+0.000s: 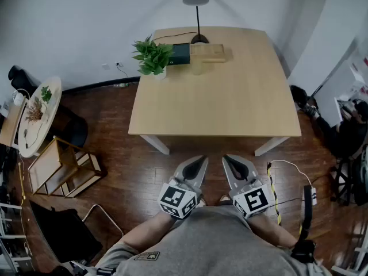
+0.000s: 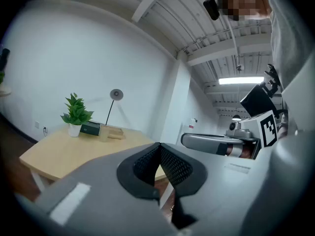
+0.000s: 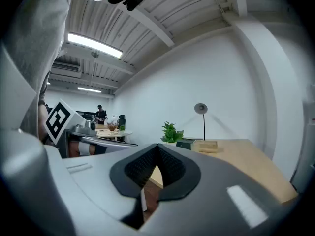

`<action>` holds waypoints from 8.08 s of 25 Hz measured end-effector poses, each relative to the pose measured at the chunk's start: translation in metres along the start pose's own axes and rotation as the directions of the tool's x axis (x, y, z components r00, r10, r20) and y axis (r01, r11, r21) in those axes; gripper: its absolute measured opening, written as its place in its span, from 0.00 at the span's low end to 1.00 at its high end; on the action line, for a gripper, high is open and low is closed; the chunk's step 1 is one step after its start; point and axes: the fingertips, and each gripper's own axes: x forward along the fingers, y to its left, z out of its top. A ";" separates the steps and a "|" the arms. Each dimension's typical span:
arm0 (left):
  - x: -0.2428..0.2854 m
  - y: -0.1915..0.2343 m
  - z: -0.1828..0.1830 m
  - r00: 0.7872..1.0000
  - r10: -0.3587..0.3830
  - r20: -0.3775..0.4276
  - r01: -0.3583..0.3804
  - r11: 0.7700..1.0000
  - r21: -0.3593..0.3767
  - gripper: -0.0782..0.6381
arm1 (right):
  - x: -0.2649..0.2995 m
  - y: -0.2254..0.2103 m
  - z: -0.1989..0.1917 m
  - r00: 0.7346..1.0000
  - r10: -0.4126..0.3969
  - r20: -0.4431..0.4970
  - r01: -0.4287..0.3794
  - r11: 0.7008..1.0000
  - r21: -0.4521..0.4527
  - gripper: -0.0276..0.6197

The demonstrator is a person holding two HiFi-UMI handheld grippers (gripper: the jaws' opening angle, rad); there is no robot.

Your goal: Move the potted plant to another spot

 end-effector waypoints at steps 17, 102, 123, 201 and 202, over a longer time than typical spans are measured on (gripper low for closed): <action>0.067 0.115 0.037 0.993 0.110 0.038 -0.110 0.994 0.017 0.11 | 0.138 -0.051 0.012 0.997 0.076 0.023 -0.075 0.997 -0.011 0.05; 0.227 0.595 -0.037 0.928 0.147 -0.342 -0.036 0.950 0.311 0.65 | 0.619 -0.133 -0.179 0.750 0.423 -0.508 -0.581 0.789 -0.201 0.63; 0.253 0.583 -0.035 0.914 0.025 -0.405 0.178 0.873 0.455 0.64 | 0.628 -0.133 -0.186 0.736 0.396 -0.549 -0.610 0.739 -0.285 0.60; 0.540 0.249 -0.088 0.849 -0.209 -0.485 0.424 0.816 0.393 0.64 | 0.337 -0.464 -0.207 0.721 0.162 -0.673 -0.401 0.890 -0.216 0.59; 0.540 0.250 -0.091 0.847 -0.213 -0.487 0.428 0.815 0.390 0.64 | 0.337 -0.465 -0.209 0.720 0.160 -0.675 -0.398 0.893 -0.213 0.59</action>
